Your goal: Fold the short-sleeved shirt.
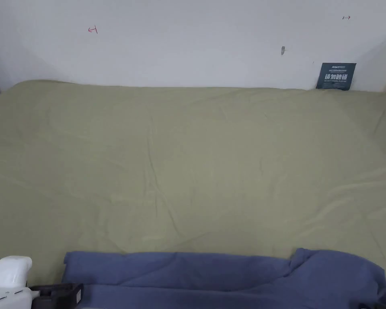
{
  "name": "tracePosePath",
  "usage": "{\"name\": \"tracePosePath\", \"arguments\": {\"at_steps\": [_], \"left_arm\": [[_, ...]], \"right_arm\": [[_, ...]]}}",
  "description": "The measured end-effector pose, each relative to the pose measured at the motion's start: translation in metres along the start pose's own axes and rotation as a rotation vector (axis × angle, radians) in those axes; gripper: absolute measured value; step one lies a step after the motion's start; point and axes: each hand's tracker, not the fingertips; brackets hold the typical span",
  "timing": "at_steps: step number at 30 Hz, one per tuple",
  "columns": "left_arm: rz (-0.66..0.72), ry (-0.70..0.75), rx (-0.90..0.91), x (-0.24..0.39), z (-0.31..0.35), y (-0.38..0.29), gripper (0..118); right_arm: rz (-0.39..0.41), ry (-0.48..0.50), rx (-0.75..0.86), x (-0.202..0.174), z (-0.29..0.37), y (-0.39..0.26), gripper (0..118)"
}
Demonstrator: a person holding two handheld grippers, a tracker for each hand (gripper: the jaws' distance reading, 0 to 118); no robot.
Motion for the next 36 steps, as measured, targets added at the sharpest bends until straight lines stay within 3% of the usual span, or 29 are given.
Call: {"name": "tracePosePath", "arguments": {"at_steps": [2, 5, 7, 8, 9, 10, 11, 13, 15, 17, 20, 27, 32, 36], "left_arm": [[0.022, 0.021, 0.049, 0.009, 0.008, 0.010, 118], [0.009, 0.016, 0.156, 0.041, 0.030, 0.037, 116], [0.003, 0.008, 0.201, 0.066, 0.042, 0.051, 106], [-0.008, -0.005, 0.267, 0.076, 0.049, 0.057, 89], [-0.006, 0.009, 0.330, 0.090, 0.057, 0.063, 73], [-0.014, 0.024, 0.376, 0.106, 0.062, 0.066, 54], [-0.039, 0.030, 0.412, 0.119, 0.065, 0.069, 29], [-0.052, 0.026, 0.495, 0.143, 0.072, 0.072, 16], [-0.007, -0.010, 0.545, 0.165, 0.075, 0.065, 0], [0.008, -0.013, 0.610, 0.178, 0.084, 0.062, 0], [-0.074, 0.073, 0.688, 0.191, 0.095, 0.060, 0], [-0.125, 0.134, 0.681, 0.192, 0.106, 0.062, 0], [-0.072, 0.075, 0.537, 0.149, 0.104, 0.074, 0], [0.096, -0.039, 0.264, 0.059, 0.079, 0.082, 0]], "right_arm": [[-0.032, 0.013, 0.042, -0.005, 0.009, 0.013, 118], [-0.021, 0.013, 0.151, -0.028, 0.023, 0.035, 118], [-0.005, 0.026, 0.220, -0.052, 0.031, 0.052, 117], [-0.001, 0.017, 0.272, -0.064, 0.035, 0.058, 109], [0.006, 0.030, 0.337, -0.069, 0.036, 0.060, 94], [0.018, 0.025, 0.378, -0.082, 0.039, 0.066, 68], [0.031, 0.005, 0.409, -0.095, 0.042, 0.072, 24], [0.039, -0.005, 0.484, -0.120, 0.045, 0.076, 9], [0.039, 0.024, 0.541, -0.139, 0.049, 0.075, 7], [0.078, -0.018, 0.571, -0.156, 0.051, 0.071, 6], [0.100, -0.046, 0.600, -0.167, 0.054, 0.067, 3], [0.137, -0.070, 0.633, -0.184, 0.053, 0.066, 3], [0.141, -0.066, 0.648, -0.192, 0.052, 0.069, 3], [0.147, -0.073, 0.644, -0.196, 0.050, 0.068, 3]]}}
